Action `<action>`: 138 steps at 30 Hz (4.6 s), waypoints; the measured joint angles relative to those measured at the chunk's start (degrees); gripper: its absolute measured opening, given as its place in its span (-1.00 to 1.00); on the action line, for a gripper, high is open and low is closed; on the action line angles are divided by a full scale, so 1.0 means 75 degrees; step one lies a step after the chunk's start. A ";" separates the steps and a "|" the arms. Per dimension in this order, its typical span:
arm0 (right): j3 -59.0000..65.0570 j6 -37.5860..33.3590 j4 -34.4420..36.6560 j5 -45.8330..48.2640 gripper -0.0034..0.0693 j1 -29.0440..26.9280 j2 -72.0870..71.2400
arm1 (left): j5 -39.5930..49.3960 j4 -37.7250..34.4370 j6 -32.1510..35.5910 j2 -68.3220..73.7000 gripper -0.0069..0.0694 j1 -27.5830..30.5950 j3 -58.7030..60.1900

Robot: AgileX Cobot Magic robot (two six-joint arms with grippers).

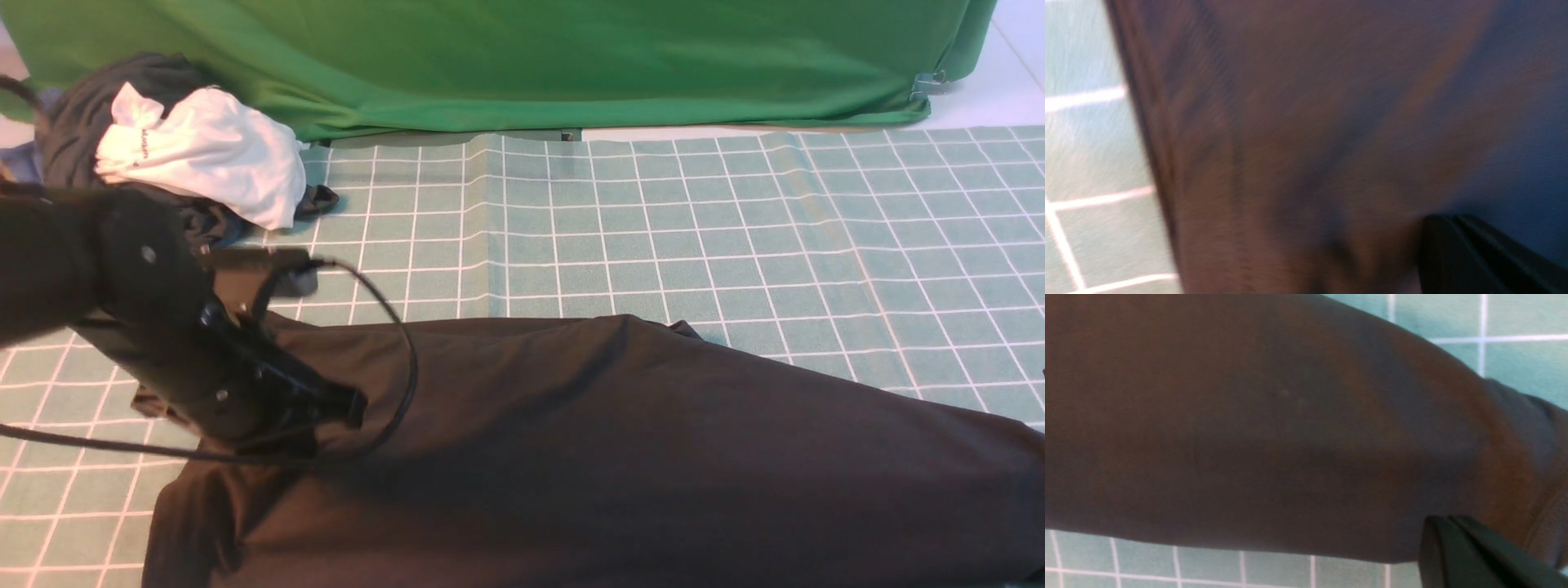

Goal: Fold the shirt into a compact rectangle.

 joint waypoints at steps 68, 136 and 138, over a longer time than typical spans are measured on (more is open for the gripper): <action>-0.2475 0.1874 -0.0937 0.1601 -0.78 0.0548 0.0099 | 0.2019 0.0165 0.0364 -0.4921 -0.79 0.0291 -0.0027; -0.2333 0.3422 -0.1906 0.0103 -0.92 0.6399 0.0972 | -0.0067 -0.2338 0.1335 -0.1777 -0.79 -0.1299 -0.0020; -0.1567 0.3422 -0.1400 -0.0754 -0.92 0.6399 0.1095 | -0.0226 -0.1819 0.0809 -0.1019 -0.79 -0.1544 -0.0020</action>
